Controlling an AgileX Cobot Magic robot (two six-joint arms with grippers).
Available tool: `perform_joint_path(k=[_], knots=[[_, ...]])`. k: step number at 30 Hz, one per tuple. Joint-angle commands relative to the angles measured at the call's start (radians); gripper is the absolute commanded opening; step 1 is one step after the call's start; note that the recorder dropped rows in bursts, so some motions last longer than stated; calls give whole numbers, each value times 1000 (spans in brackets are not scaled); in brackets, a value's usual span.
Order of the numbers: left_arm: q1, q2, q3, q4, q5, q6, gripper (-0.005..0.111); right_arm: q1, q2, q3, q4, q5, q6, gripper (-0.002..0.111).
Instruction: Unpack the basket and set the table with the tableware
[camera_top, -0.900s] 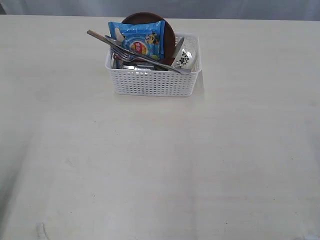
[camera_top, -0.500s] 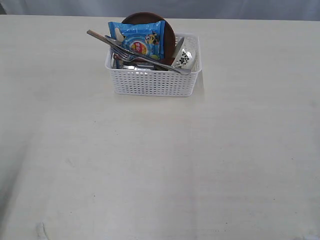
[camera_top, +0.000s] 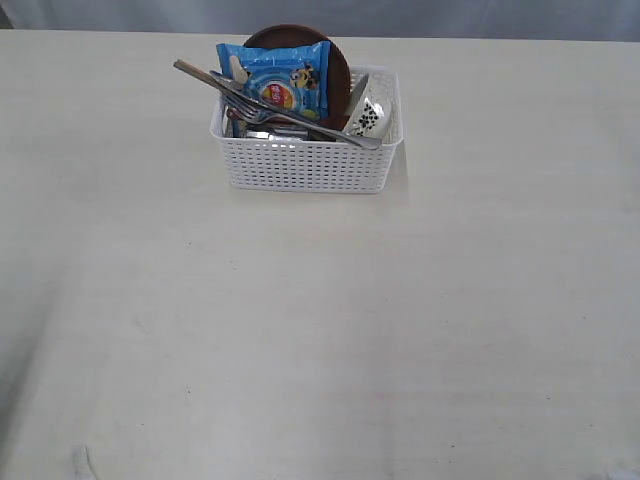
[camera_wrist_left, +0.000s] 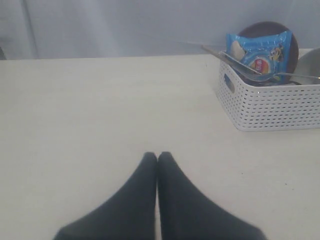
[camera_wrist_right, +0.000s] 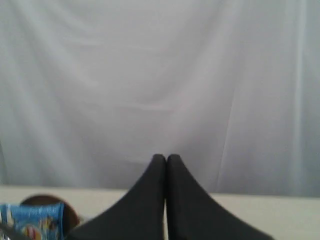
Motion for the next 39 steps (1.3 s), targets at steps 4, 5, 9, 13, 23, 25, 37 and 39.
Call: perform_joint_path(k=[4, 5, 9, 13, 23, 25, 37, 39], knots=[[2, -3, 3, 9, -11, -4, 0, 88, 710, -429, 158, 749, -59, 0], [2, -3, 3, 9, -11, -4, 0, 104, 772, -462, 163, 788, -59, 0], [2, -3, 3, 9, -11, -4, 0, 136, 956, -563, 210, 805, -59, 0], [2, -3, 3, 9, -11, -4, 0, 142, 1064, -642, 410, 787, -59, 0], [2, -3, 3, 9, -11, -4, 0, 231, 1278, -892, 772, 793, -382, 0], [2, -3, 3, 9, -11, -4, 0, 310, 1336, -996, 611, 791, -345, 0], [2, -3, 3, 9, -11, -4, 0, 597, 1739, -1578, -173, 982, -125, 0], [2, -3, 3, 9, -11, -4, 0, 589, 1783, -1601, -160, 982, -134, 0]])
